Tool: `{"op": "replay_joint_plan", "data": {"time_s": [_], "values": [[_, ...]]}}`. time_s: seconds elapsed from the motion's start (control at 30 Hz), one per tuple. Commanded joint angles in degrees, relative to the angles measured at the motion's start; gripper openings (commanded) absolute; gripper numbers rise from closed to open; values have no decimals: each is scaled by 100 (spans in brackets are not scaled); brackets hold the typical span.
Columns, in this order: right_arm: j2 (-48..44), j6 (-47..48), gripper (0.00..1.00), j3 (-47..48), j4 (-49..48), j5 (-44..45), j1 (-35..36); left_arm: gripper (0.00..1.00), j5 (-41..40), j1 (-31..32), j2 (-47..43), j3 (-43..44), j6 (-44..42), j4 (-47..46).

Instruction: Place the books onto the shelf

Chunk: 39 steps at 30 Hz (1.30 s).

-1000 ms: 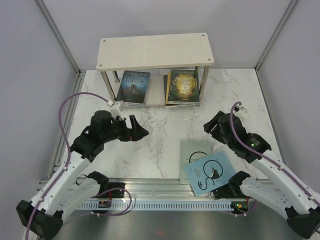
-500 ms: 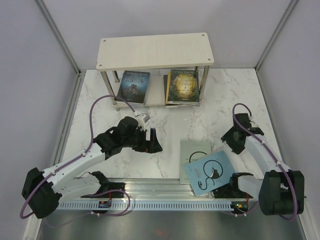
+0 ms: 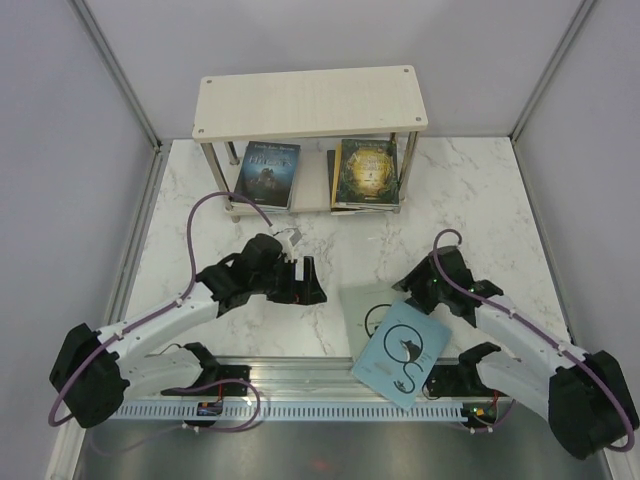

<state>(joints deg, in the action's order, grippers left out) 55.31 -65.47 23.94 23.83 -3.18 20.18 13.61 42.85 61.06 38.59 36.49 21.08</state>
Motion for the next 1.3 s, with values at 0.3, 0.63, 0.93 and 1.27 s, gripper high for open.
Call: {"op": "replay_joint_plan", "data": {"time_s": [0.3, 0.63, 0.93, 1.27], "values": [[68, 456, 62, 2050, 529, 1545, 1005, 95, 405, 48, 530, -97, 236, -728], [138, 193, 66, 1544, 2784, 2226, 987, 95, 994, 478, 1162, -220, 561, -1772], [567, -53, 67, 945, 2916, 2031, 1216, 95, 1223, 848, 1989, -18, 710, -2371], [955, -1116, 66, 383, 1407, 1286, 2383, 94, 1223, 980, 2314, -53, 789, -2600]]}}
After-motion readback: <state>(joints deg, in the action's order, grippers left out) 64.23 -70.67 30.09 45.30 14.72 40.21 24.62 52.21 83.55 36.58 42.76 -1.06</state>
